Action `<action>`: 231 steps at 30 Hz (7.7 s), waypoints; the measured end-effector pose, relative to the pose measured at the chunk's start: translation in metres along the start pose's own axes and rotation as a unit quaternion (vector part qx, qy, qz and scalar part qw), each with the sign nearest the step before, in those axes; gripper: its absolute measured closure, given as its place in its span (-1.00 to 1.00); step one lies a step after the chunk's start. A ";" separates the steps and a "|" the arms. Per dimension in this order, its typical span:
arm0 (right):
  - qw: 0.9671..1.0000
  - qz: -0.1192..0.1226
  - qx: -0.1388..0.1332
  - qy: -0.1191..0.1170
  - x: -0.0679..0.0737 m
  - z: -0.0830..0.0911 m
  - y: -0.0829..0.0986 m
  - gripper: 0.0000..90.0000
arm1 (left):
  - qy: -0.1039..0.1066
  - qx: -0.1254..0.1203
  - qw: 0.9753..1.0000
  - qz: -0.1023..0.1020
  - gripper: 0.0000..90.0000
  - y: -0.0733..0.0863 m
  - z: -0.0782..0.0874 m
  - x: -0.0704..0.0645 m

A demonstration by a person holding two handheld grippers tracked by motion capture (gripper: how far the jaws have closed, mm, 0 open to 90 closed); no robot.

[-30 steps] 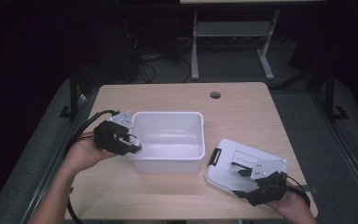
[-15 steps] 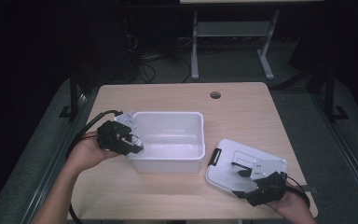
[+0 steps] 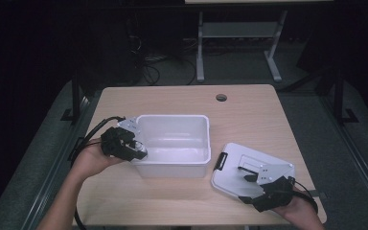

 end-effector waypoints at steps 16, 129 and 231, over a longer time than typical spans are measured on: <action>1.000 -0.003 0.004 -0.004 0.000 -0.001 0.001 -0.32 | -0.007 0.001 1.000 0.004 0.33 -0.005 -0.010 0.001; 1.000 -0.005 0.017 -0.002 0.002 -0.007 0.000 -0.34 | -0.058 -0.036 0.996 0.059 0.13 0.090 0.029 -0.031; 0.998 0.010 0.051 0.043 -0.027 0.019 -0.025 -0.17 | -0.091 -0.052 0.988 0.113 -0.29 0.146 -0.030 -0.052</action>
Point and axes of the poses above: each handheld gripper's, and its own axes: z roughly backward along the jaws, y roughly out of its underside, x roughly to its left, the point moved 1 cm from there along -z, roughly forward along the jaws, and after that the axes turned 11 degrees about x, right-handed, at the moved point
